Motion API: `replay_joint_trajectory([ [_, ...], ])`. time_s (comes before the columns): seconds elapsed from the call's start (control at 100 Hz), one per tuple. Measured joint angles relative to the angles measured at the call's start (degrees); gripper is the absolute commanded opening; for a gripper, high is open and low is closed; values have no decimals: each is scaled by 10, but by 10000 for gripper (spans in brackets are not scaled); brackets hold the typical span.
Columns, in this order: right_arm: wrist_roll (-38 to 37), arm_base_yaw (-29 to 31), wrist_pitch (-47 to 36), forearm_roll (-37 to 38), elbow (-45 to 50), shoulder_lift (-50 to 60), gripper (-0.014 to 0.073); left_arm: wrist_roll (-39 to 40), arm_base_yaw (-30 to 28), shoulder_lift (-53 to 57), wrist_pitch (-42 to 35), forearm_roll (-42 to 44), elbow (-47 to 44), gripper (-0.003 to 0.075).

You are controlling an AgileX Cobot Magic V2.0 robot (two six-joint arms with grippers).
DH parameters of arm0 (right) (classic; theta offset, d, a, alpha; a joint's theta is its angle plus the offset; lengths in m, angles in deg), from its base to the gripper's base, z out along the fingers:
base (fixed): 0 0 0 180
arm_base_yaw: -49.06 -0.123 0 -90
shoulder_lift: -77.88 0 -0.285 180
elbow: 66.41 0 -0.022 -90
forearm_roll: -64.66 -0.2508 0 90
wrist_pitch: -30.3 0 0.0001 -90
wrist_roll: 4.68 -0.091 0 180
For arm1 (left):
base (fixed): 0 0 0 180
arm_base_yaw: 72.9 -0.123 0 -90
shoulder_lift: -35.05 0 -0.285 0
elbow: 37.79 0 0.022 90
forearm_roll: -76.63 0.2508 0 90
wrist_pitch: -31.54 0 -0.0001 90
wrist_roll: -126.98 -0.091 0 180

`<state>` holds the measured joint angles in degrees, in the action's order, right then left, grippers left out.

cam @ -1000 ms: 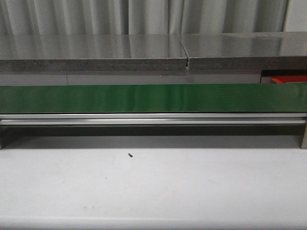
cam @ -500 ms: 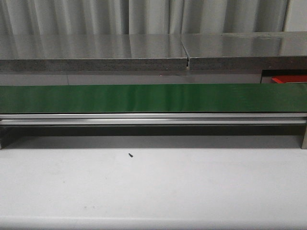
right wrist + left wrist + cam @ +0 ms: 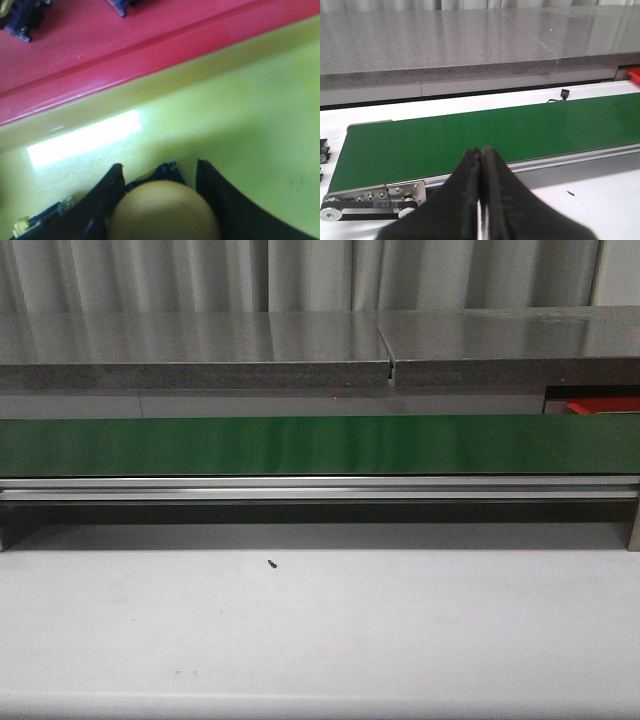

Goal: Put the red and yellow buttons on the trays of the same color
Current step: 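Place the yellow button into the yellow tray and open the right gripper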

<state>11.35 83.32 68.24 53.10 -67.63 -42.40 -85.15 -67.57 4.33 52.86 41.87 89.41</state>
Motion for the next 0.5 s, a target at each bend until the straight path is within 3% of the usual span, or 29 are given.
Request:
replay_joint_trajectory([
  [0.12, 0, 0, 0, 0, 0, 0, 500, 0, 0, 0, 0, 0, 0, -19],
  [0.19, 0, 0, 0, 0, 0, 0, 587, 0, 0, 0, 0, 0, 0, -19],
  [0.5, 0, -11, -4, -19, 0, 34, 601, 0, 0, 0, 0, 0, 0, -19],
])
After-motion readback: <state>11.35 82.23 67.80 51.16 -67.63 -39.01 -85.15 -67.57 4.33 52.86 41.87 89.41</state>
